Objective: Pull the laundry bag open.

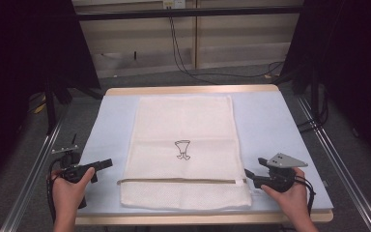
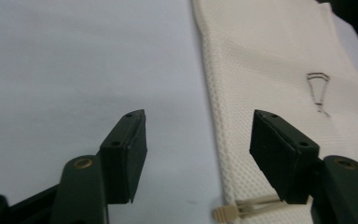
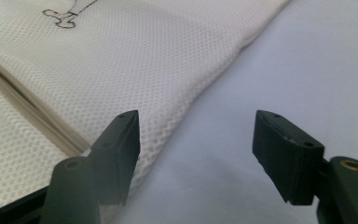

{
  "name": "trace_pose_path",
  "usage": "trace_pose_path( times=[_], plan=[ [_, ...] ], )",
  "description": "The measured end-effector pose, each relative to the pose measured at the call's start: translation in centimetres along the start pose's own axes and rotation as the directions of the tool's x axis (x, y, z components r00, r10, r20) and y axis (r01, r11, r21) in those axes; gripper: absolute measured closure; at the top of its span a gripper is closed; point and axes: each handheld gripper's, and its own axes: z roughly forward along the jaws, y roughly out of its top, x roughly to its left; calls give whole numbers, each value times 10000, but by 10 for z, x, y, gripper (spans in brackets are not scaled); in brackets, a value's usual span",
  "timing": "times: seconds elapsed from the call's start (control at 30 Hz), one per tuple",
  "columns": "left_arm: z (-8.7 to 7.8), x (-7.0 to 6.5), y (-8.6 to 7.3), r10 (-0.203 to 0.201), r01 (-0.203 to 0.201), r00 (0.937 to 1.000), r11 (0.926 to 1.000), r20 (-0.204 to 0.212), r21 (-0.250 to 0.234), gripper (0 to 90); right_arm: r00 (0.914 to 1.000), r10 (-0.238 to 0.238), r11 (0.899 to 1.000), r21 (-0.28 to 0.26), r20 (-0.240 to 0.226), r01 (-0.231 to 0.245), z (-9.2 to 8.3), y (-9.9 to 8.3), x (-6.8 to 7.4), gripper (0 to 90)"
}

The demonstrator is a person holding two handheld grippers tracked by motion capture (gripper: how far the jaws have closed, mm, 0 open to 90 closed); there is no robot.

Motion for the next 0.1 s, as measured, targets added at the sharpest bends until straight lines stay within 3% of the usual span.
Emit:
trace_pose_path(
  times=[0.1],
  plan=[
    [4, -3, 0, 304, -315, 9988, 9991, -372, -301, 323, 9998, 112, 9999, 19, 158, -112, -1, 0, -5, 269]
  ],
)
